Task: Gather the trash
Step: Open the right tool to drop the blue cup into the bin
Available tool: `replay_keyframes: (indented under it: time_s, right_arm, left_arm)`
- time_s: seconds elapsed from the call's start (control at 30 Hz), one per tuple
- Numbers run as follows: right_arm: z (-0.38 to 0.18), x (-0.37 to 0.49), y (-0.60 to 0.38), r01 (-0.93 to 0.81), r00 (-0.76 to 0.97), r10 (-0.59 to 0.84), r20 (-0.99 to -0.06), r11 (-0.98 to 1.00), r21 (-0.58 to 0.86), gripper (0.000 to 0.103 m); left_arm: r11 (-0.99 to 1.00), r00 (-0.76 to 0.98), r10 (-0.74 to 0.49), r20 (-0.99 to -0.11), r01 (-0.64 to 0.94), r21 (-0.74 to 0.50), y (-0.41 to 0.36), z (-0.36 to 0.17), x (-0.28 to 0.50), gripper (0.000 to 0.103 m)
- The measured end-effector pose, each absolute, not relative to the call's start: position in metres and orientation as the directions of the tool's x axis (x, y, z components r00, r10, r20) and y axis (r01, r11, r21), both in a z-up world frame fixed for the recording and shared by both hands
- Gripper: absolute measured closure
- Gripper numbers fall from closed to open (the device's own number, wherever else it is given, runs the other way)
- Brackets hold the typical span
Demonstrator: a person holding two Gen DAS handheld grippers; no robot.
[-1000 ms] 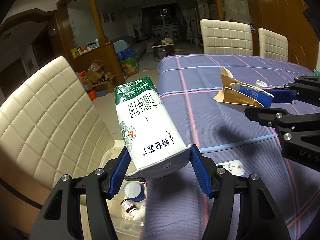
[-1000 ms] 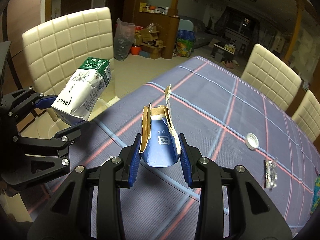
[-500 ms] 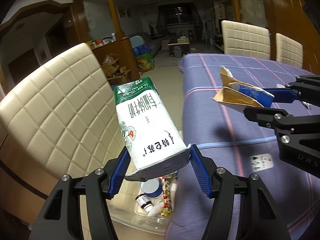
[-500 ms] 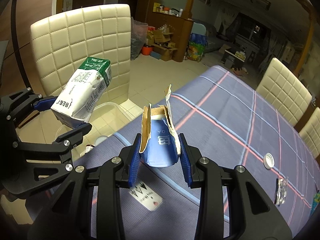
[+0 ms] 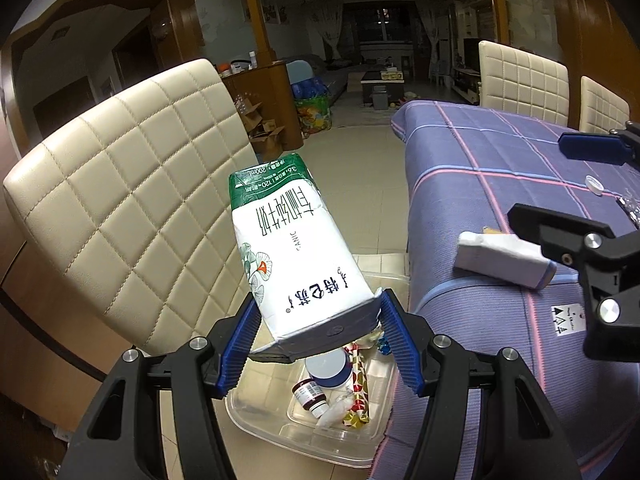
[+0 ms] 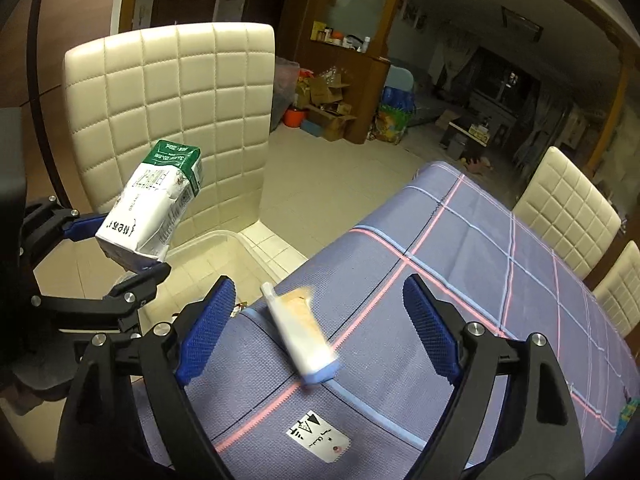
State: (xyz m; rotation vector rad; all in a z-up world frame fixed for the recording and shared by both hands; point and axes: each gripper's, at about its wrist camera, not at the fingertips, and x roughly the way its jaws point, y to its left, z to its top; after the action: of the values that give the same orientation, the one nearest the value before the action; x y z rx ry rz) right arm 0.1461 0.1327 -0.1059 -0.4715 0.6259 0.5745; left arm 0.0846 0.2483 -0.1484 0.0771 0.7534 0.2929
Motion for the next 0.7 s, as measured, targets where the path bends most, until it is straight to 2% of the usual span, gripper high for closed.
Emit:
replay_keyframes:
  time_s: [0.23,0.4,0.53,0.7]
  right_arm:
    - [-0.107,0.148,0.129,-0.615,0.671,0.338,-0.660,0.751,-0.241,0.019]
    - [-0.120,0.152,0.121,-0.610,0.643,0.291,-0.708,0.754,-0.243,0.019]
    - [-0.136,0.151,0.115,-0.653,0.572,0.309,-0.760,0.733,-0.193,0.029]
    - [-0.153,0.149,0.122,-0.690,0.518,0.313,-0.796,0.703,-0.173,0.036]
  left_arm:
    - [0.956,0.685,0.289,-0.669,-0.240,0.167,0.249,-0.151,0.086,0.044]
    - [0.958,0.686,0.284,-0.670,-0.238,0.162,0.250,-0.151,0.086,0.044]
    - [0.960,0.680,0.276,-0.680,-0.232,0.157,0.248,-0.155,0.089,0.044]
    - [0.962,0.677,0.271,-0.684,-0.221,0.163,0.244,-0.160,0.087,0.044]
